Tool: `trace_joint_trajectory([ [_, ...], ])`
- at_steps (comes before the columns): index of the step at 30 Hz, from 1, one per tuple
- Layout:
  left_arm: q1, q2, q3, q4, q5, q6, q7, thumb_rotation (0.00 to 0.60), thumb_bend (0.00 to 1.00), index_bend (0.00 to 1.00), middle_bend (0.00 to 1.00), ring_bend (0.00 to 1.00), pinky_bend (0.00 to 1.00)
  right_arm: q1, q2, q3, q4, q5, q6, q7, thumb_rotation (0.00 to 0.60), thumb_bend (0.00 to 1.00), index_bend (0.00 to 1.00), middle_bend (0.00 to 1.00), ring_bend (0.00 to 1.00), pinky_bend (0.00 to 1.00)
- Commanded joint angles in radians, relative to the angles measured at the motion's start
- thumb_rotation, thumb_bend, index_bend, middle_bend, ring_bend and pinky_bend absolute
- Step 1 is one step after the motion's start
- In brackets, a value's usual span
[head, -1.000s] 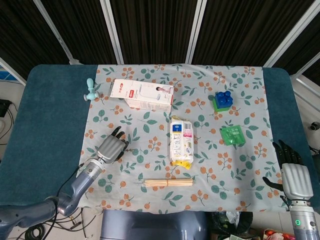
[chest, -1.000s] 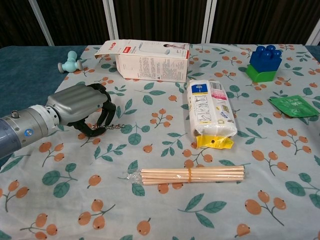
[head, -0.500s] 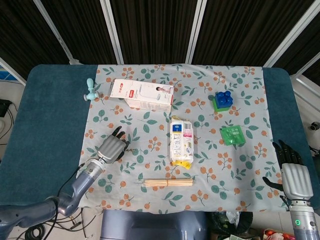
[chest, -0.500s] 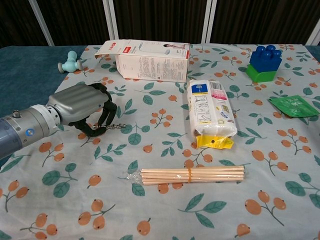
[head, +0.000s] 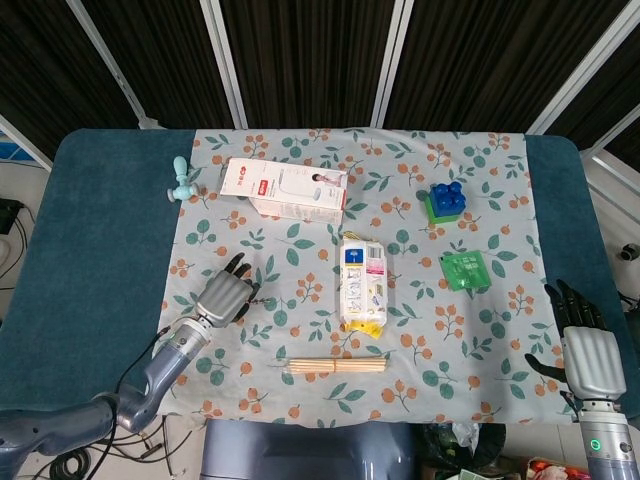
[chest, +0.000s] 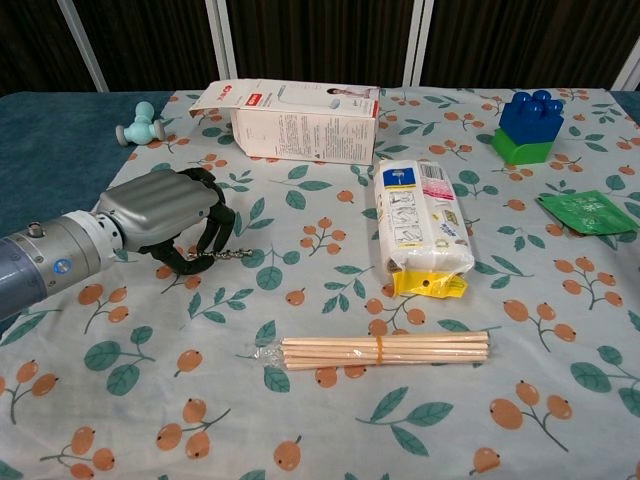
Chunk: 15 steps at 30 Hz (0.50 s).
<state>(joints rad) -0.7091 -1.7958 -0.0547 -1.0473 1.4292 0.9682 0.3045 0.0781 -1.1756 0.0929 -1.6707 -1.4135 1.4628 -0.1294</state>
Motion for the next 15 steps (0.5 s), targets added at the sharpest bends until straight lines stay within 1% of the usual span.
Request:
trace_joint_trajectory([
  [1, 0.0, 0.0, 0.002, 0.0, 0.0, -0.002, 0.003, 0.6, 0.4, 0.54, 0.58, 0.18, 0.09, 0.0, 0.001, 0.0, 0.0, 0.0, 0.0, 0.0, 0.6, 0.0, 0.01, 0.0, 0.1, 0.14],
  [9, -0.005, 0.006, -0.004, -0.011, 0.008, 0.009, 0.007, 0.6, 0.4, 0.54, 0.58, 0.18, 0.09, 0.0, 0.001, 0.001, -0.002, 0.007, -0.002, -0.003, 0.6, 0.0, 0.01, 0.01, 0.1, 0.14],
  [15, -0.019, 0.038, -0.04, -0.074, 0.002, 0.032, 0.032, 0.6, 0.4, 0.54, 0.58, 0.18, 0.09, 0.0, 0.002, 0.002, -0.005, 0.009, -0.005, -0.002, 0.6, 0.0, 0.01, 0.01, 0.1, 0.14],
])
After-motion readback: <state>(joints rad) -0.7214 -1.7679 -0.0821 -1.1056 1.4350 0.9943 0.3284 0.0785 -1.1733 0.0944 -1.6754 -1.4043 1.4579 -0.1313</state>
